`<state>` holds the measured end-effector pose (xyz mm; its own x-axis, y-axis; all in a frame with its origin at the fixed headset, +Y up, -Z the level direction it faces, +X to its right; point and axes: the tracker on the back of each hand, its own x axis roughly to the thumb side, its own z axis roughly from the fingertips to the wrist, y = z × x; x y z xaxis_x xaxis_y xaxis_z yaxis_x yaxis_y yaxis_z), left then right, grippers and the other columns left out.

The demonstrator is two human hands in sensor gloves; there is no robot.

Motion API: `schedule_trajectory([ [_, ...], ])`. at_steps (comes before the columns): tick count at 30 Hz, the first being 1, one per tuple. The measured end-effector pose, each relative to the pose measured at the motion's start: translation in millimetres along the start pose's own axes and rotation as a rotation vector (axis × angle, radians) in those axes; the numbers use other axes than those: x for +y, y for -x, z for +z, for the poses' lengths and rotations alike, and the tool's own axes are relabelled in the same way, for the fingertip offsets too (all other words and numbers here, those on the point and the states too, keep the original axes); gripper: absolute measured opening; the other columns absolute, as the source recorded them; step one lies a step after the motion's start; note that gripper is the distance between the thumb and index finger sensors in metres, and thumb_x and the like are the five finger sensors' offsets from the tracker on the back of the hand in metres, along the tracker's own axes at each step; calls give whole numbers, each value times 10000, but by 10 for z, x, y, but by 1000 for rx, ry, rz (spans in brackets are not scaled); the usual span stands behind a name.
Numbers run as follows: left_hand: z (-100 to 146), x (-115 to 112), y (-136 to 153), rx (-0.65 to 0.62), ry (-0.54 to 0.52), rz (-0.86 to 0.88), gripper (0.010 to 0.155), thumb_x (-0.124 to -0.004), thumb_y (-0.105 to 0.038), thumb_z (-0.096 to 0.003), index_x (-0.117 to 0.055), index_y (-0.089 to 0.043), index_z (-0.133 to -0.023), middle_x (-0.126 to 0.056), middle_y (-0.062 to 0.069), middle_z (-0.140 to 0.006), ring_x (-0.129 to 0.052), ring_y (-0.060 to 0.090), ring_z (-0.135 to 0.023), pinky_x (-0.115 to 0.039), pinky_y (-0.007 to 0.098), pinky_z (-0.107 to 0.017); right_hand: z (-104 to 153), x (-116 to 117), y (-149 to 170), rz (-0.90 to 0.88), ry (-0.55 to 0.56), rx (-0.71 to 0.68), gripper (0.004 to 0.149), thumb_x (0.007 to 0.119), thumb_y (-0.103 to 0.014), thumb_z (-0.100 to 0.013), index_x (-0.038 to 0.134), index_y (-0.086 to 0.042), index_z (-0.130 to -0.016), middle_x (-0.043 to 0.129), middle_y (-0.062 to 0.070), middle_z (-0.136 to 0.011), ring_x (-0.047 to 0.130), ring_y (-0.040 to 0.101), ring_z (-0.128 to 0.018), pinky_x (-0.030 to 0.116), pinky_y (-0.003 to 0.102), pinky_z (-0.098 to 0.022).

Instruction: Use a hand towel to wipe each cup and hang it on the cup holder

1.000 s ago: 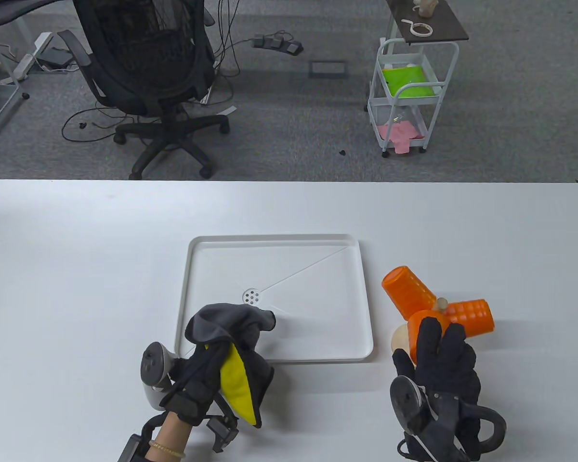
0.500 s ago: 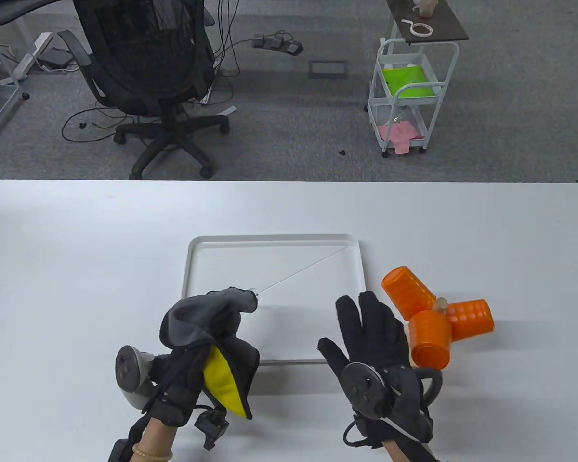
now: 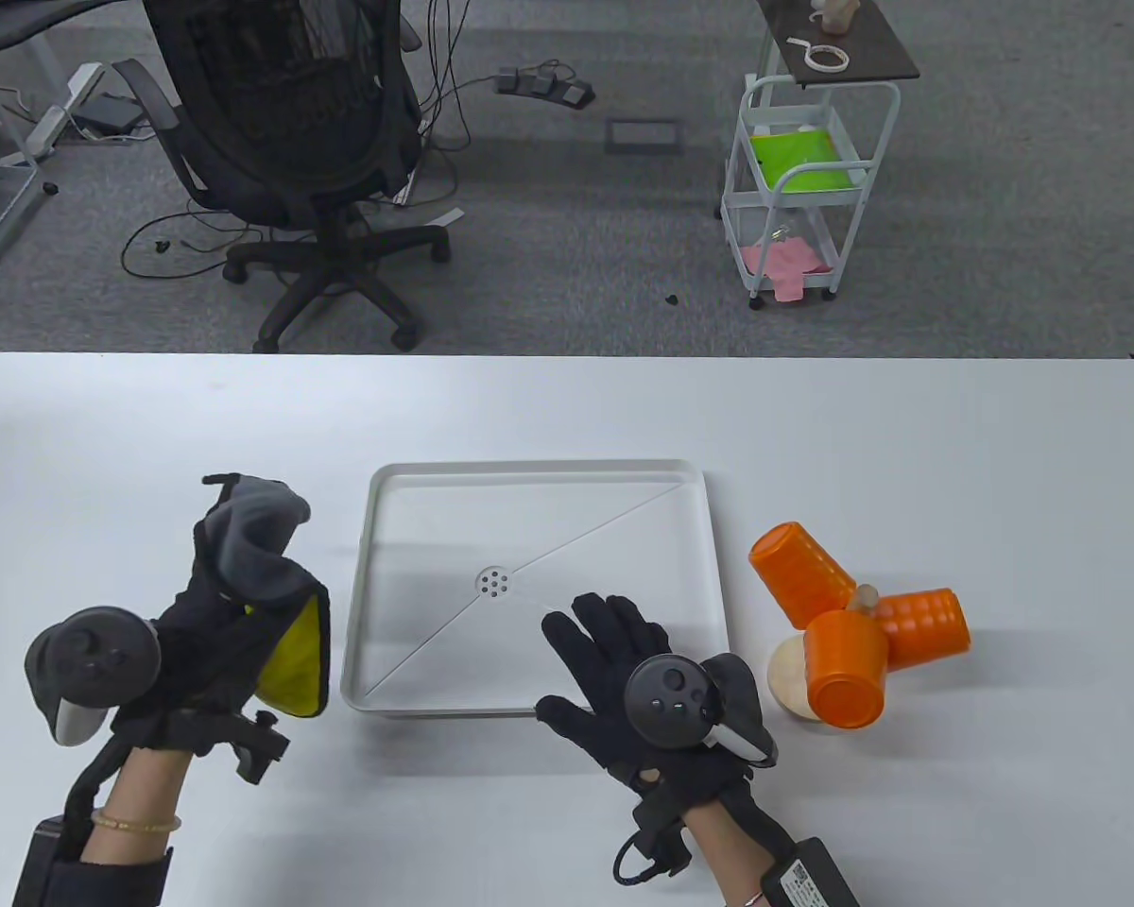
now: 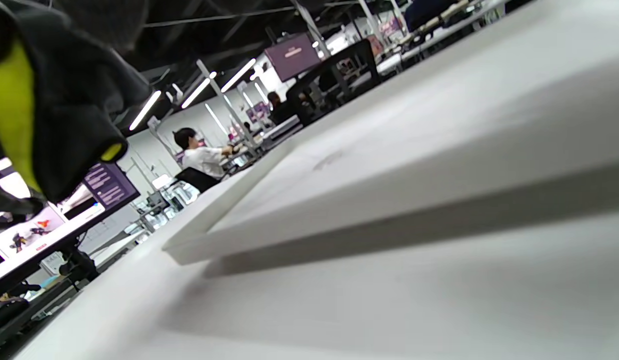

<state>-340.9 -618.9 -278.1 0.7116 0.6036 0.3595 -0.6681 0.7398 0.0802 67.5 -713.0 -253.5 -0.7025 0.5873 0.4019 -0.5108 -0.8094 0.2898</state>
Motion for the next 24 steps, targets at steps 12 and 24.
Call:
schedule_trajectory([
  [12, -370, -462, 909, 519, 405, -418, 755, -660, -647, -590, -266, -416, -1191, -229, 39, -1296, -208, 381, -1153, -606, 570, -725, 94, 21, 189, -36, 0, 28, 734, 582, -627, -569, 309, -337, -1186, 210, 134, -1238, 139, 440, -1093, 209, 609, -755],
  [24, -268, -829, 1346, 741, 713, -261, 883, -710, -693, -554, -185, -360, -1181, 16, 54, -1239, 81, 429, -1034, -300, 815, -615, 102, 43, 250, -47, -20, 41, 725, 585, -614, -571, 332, -324, -1185, 225, 146, -1233, 146, 443, -1088, 220, 608, -754],
])
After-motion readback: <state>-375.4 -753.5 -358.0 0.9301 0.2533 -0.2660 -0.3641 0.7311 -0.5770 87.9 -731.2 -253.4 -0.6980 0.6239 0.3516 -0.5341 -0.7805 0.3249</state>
